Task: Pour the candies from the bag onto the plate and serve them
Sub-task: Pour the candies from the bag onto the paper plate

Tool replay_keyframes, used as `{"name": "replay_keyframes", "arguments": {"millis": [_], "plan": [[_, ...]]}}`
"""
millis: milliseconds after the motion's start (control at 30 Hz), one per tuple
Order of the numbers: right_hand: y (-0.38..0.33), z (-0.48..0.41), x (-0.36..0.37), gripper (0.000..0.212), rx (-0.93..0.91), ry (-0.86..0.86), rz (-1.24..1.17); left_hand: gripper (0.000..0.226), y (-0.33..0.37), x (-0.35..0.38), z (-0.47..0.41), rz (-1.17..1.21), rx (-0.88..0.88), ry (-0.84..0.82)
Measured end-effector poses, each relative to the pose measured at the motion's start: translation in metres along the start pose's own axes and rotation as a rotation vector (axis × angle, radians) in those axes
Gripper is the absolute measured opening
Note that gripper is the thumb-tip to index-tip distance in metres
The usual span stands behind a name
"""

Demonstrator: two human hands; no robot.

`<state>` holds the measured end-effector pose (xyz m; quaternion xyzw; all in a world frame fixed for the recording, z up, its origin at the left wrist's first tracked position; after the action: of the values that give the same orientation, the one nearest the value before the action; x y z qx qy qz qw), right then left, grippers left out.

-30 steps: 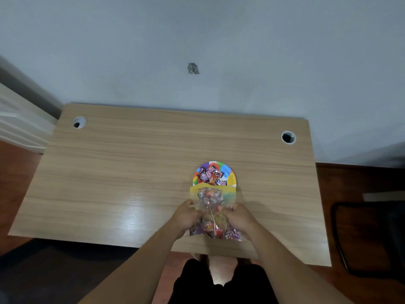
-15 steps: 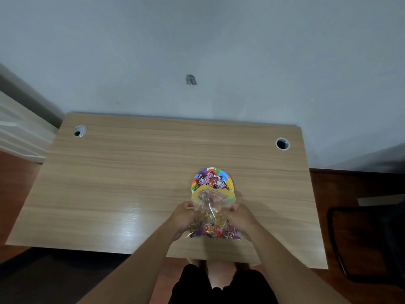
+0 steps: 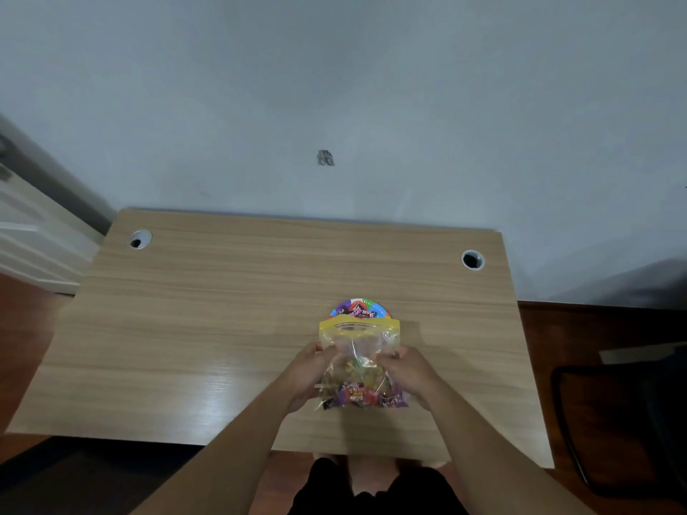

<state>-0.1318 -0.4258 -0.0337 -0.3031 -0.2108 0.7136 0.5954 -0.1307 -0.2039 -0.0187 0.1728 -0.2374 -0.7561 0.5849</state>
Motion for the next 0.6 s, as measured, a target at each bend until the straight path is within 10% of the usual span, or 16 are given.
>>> {"name": "replay_keyframes", "arguments": {"millis": [600], "plan": [[-0.078, 0.026, -0.025, 0.052, -0.163, -0.089, -0.043, 0.023, 0.094, -0.058, 0.032, -0.07, 0.489, 0.109]]}}
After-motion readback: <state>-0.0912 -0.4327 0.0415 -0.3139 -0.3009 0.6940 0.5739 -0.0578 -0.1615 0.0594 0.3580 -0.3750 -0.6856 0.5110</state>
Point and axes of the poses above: each hand's wrist, its own z-axis away from the middle knuckle, its own x-axis out of the palm, y = z × x, the point moved 6 cm from there along -z, towards the middle knuckle, and after that the axes turned 9 degrees about -z, right-handed, at the moved point
